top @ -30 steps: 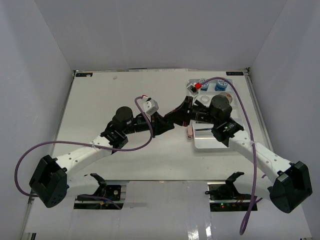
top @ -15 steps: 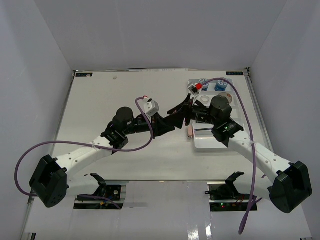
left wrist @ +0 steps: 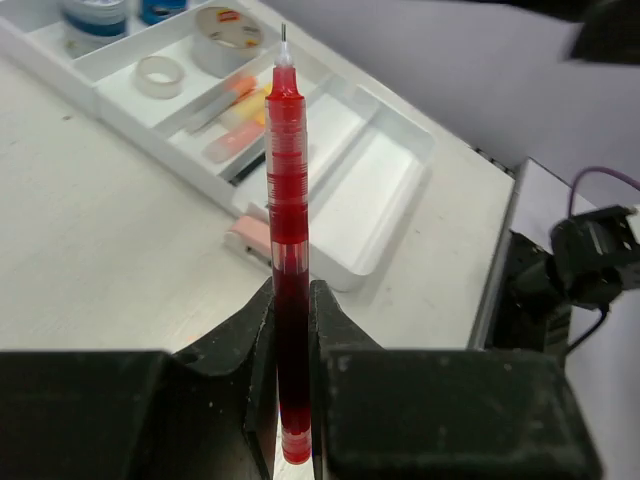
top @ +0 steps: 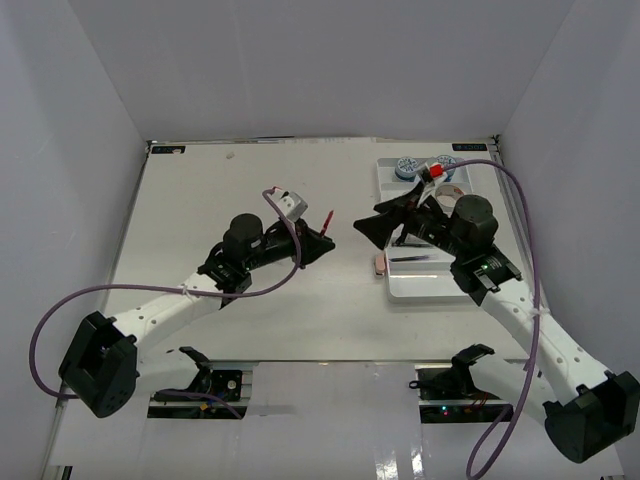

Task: Sort the stationery into containers
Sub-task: Move the pen cap to the center of the board.

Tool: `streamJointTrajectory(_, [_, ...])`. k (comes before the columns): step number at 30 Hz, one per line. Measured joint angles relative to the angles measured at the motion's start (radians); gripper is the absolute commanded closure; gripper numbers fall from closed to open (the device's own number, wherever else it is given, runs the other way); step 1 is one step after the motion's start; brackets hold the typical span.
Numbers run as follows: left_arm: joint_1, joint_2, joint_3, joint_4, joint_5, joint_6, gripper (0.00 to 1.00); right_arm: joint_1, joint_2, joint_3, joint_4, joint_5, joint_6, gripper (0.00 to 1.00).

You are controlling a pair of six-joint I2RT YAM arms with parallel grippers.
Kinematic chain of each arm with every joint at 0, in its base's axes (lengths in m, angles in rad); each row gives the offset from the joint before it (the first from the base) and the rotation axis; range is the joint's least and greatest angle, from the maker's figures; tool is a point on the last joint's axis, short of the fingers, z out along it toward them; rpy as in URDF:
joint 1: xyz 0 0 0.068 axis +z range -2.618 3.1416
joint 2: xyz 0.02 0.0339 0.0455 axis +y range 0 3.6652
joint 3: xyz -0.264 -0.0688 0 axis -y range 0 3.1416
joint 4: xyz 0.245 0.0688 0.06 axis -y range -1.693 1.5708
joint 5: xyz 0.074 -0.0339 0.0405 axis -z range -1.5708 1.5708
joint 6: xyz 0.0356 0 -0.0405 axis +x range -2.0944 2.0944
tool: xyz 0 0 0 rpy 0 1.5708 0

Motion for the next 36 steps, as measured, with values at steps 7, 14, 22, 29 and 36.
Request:
streamJointTrajectory(7, [0.179,0.0,0.013,-0.137,-0.106,-0.066,1.0,-0.024,-0.048,0.055,-0.084,0.052,-0.146,0.06])
streamJointTrajectory(14, [0.389,-0.054,0.057,-0.291,-0.208,-0.065,1.0,0.086,0.161,0.115,-0.168,0.097,-0.296,0.01])
streamJointTrajectory(22, [0.496,-0.198,0.011,-0.33,-0.304,-0.015,1.0,0.287,0.506,0.258,-0.235,0.177,-0.459,0.0])
streamJointTrajectory(29, [0.5,-0.206,0.0,-0.345,-0.417,0.032,1.0,0.391,0.838,0.47,-0.255,0.241,-0.596,0.1])
streamJointTrajectory(36, [0.501,-0.214,-0.013,-0.347,-0.494,0.031,1.0,0.436,1.065,0.619,-0.299,0.282,-0.665,0.21])
